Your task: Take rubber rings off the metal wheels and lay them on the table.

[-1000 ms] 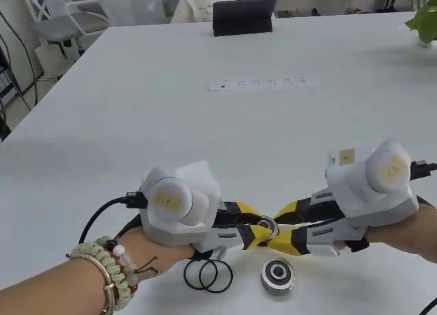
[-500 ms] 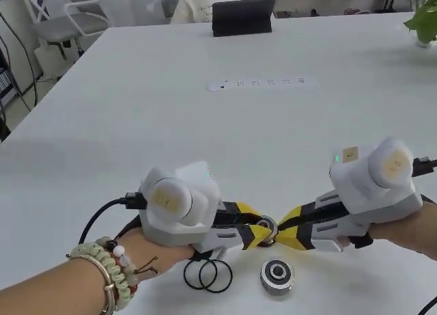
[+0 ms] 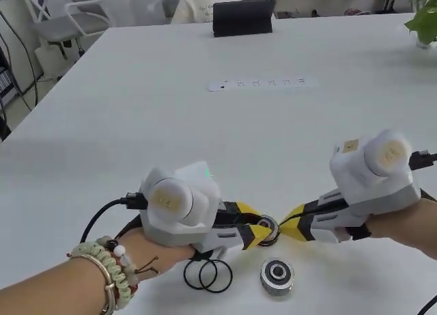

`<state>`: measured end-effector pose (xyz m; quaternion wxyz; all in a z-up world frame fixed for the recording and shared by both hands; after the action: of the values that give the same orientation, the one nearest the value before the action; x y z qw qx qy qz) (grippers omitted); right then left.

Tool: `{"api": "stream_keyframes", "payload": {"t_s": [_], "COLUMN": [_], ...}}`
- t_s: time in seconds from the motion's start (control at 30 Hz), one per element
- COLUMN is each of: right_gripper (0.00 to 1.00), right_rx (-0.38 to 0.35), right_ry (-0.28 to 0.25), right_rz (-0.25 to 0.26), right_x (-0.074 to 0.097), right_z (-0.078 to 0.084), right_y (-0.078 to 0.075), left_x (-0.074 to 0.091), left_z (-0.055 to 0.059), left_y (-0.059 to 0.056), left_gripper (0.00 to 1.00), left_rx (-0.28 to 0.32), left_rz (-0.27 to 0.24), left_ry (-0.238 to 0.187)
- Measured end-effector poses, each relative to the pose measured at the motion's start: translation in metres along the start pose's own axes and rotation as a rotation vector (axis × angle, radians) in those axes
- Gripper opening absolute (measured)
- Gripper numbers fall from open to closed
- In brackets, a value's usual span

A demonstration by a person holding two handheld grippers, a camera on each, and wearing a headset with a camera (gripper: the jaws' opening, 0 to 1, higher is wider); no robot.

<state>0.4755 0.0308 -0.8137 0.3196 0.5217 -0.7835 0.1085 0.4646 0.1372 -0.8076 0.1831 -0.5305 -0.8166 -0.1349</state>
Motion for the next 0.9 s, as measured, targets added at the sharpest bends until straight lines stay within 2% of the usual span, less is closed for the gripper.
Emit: {"api": "stream_keyframes", "payload": {"t_s": [0.07, 0.13, 0.23, 0.33, 0.37, 0.5, 0.67, 0.9], "right_gripper": [0.00, 0.00, 0.00, 0.00, 0.00, 0.00, 0.00, 0.00], "right_rx": [-0.085, -0.125, -0.230, -0.302, -0.319, -0.337, -0.353, -0.348], "right_ry": [-0.013, -0.020, -0.031, -0.074, -0.063, -0.071, -0.061, -0.064], "right_rz": [-0.005, -0.013, -0.022, -0.041, -0.039, -0.053, -0.044, -0.051], "right_x": [0.001, 0.001, 0.002, 0.003, 0.004, 0.003, 0.004, 0.004], "right_z": [0.000, 0.000, 0.000, -0.004, -0.003, -0.005, -0.007, -0.010], "right_y": [0.000, -0.001, 0.000, 0.001, 0.000, 0.004, 0.006, 0.009], "left_x": [0.000, 0.000, 0.000, 0.000, 0.000, -0.001, -0.001, -0.001], "left_z": [0.000, 0.000, 0.000, 0.000, 0.000, -0.001, -0.001, -0.001], "left_y": [0.000, 0.000, 0.000, 0.001, 0.001, 0.001, 0.001, 0.000], "left_gripper": [0.08, 0.08, 0.08, 0.08, 0.08, 0.07, 0.07, 0.07], "left_rx": [-0.003, -0.006, -0.009, -0.011, -0.012, -0.015, -0.020, -0.027], "left_rz": [-0.001, -0.001, 0.000, 0.001, 0.000, 0.000, 0.000, -0.002], "left_ry": [0.000, 0.000, 0.000, 0.002, 0.002, 0.001, 0.008, 0.014]}}
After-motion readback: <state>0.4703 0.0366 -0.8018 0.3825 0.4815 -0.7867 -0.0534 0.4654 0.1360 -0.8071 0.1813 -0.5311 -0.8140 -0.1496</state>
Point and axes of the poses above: the centre of the closed fingertips' face, and the gripper's own axes: x roughly backward along the fingers, y roughly to its left, z roughly out of its underside, the point moved 6 cm from there along x, roughly backward along the fingers, and after that the axes turned 2 degrees about -y, right-handed, at the moved point
